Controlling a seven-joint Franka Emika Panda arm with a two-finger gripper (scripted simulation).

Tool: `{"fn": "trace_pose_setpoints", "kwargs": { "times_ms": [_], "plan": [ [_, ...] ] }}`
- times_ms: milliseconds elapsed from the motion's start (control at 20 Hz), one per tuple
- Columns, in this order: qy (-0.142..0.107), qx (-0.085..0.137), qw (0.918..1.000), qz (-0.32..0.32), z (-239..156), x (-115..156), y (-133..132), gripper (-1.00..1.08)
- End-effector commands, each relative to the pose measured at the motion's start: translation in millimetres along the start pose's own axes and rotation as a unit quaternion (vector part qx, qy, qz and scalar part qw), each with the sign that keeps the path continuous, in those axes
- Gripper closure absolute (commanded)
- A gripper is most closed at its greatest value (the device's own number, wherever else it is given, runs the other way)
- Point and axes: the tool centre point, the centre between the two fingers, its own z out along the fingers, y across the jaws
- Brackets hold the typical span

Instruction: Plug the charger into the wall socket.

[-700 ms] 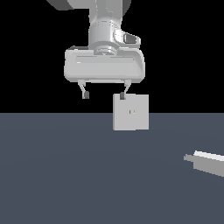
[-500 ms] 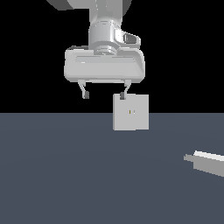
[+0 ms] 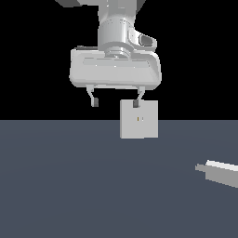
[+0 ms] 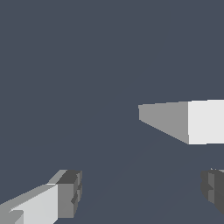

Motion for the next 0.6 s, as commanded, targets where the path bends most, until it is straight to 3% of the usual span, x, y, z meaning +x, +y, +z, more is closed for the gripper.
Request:
{"fn": "trace_pose_setpoints", "kwargs": {
  "times_ms": [0, 550],
  "plan": [
    [0.002, 0.000, 0.9999, -0.015, 3, -7, 5, -0.92],
    [0.016, -0.002, 0.9937, -0.111, 21, -42, 42, -0.92]
  ]
}}
